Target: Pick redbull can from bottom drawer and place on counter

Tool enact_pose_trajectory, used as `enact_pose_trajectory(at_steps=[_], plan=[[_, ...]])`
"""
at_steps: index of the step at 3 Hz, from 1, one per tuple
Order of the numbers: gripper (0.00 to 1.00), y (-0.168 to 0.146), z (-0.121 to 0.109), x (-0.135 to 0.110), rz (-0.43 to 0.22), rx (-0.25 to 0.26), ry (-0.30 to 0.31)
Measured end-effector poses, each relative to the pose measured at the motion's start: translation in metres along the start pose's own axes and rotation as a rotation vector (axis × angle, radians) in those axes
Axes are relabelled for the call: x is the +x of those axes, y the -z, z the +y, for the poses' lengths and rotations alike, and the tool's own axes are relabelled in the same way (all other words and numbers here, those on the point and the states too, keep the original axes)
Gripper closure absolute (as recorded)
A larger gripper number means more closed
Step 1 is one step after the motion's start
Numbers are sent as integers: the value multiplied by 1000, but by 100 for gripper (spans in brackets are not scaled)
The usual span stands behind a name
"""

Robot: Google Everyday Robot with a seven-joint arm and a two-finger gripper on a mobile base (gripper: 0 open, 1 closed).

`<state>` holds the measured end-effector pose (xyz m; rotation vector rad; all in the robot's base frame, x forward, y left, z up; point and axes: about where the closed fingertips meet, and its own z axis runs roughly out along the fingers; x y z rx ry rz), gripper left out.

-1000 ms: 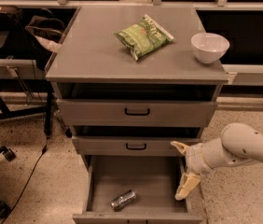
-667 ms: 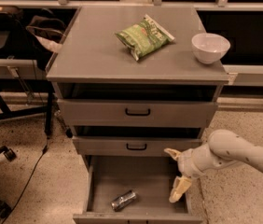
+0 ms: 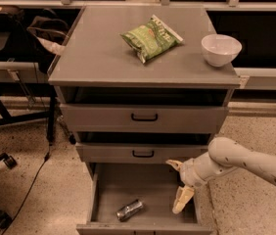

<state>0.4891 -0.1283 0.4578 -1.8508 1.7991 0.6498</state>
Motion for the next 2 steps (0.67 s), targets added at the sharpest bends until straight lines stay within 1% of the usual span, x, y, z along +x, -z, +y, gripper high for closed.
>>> enact_pose_trajectory(at_steps=[1, 2], plan=[[0, -23, -2, 7, 13, 52, -14], [0, -49, -10, 17, 29, 94, -29]])
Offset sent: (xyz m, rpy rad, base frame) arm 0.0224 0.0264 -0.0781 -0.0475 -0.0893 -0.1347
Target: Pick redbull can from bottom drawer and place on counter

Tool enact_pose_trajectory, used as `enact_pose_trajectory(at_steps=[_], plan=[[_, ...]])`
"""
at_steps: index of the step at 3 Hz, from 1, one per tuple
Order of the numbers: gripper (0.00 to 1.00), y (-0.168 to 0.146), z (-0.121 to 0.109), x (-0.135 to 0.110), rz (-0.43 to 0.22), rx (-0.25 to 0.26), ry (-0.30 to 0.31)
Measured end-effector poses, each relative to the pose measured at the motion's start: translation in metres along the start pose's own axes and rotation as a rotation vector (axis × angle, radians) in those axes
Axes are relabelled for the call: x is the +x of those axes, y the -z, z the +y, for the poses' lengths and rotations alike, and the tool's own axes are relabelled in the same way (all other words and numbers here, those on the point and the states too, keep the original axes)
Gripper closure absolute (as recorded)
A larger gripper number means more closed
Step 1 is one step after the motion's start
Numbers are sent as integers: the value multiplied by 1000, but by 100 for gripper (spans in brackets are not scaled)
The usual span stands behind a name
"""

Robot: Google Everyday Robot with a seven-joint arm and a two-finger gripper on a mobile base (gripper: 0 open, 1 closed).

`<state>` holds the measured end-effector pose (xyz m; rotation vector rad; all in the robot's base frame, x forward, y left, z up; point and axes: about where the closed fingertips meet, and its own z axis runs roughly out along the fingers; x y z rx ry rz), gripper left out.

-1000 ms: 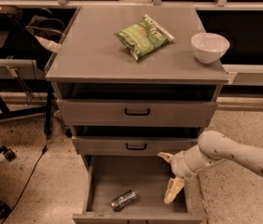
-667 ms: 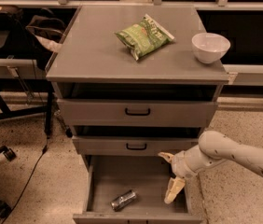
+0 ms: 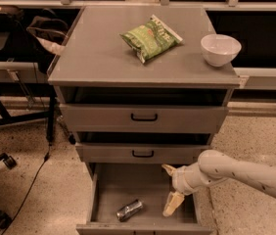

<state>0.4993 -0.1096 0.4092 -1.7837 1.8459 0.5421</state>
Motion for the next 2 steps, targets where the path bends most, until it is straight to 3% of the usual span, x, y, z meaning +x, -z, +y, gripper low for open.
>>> enact_pose_trajectory(at_steps=[1, 2], plan=[[0, -40, 0, 13, 6, -9, -20], [0, -61, 2, 22, -20, -52, -28]])
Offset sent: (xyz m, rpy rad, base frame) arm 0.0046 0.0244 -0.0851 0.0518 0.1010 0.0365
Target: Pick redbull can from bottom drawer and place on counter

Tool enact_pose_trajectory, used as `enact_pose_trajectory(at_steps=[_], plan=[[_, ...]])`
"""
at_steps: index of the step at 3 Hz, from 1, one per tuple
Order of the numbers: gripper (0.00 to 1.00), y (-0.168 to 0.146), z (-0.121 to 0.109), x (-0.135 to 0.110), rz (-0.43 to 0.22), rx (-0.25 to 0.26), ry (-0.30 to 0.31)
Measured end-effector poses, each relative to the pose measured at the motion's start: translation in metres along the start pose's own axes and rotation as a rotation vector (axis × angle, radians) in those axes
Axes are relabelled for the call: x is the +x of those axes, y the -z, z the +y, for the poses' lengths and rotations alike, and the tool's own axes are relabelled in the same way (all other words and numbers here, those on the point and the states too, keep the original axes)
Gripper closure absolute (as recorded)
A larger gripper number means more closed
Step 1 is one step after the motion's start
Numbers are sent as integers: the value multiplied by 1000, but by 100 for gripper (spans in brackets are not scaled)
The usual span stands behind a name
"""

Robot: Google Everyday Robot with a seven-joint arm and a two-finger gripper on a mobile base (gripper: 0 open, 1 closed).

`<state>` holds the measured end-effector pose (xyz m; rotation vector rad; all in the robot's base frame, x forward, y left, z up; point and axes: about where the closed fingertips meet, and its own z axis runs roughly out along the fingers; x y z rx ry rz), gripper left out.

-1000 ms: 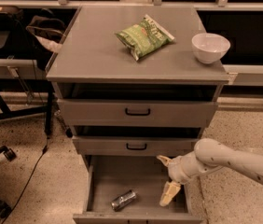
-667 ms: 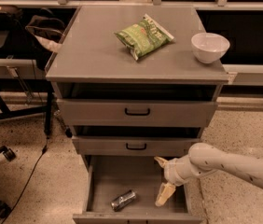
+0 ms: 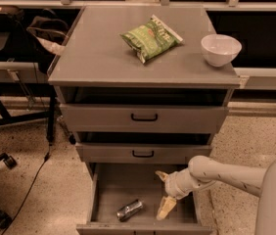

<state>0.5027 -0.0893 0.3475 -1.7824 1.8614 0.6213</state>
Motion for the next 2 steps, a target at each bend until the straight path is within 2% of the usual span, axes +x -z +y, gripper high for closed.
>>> enact_pose_trajectory(at_steps=[2], plan=[[0, -12, 1, 8, 9, 6, -22]])
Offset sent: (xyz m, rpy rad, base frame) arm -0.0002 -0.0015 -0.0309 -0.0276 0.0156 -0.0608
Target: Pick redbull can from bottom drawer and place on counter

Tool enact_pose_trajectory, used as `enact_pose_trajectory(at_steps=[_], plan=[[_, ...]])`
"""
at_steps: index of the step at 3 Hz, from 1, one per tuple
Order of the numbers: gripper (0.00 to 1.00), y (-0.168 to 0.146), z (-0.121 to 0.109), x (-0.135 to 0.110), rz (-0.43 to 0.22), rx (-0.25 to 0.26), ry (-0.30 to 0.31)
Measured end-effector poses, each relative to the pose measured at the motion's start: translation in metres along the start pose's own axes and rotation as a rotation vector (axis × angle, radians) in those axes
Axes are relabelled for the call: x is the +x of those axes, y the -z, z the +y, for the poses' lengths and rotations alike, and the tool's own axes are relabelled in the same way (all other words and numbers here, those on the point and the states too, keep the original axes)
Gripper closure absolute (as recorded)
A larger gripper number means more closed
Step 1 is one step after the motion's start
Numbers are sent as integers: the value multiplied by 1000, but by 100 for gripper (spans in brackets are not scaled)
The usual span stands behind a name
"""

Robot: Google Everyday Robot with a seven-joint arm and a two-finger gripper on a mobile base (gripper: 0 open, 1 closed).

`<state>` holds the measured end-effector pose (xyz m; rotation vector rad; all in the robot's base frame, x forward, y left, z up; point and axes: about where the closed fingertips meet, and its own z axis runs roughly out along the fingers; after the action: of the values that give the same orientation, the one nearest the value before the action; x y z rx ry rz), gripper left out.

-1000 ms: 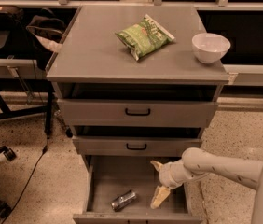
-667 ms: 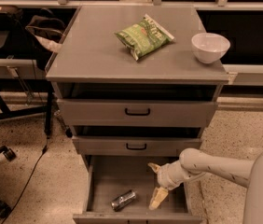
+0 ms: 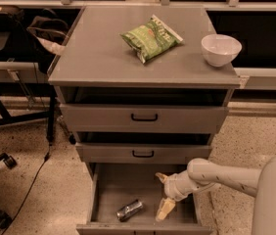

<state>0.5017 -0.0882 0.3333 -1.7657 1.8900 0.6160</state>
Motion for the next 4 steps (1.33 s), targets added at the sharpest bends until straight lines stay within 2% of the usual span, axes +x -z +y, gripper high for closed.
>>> enact_pose_trajectory(at_steps=[3, 4], plan=[[0, -68, -19, 37, -30, -3, -48], [0, -107, -36, 32, -52, -44, -35]])
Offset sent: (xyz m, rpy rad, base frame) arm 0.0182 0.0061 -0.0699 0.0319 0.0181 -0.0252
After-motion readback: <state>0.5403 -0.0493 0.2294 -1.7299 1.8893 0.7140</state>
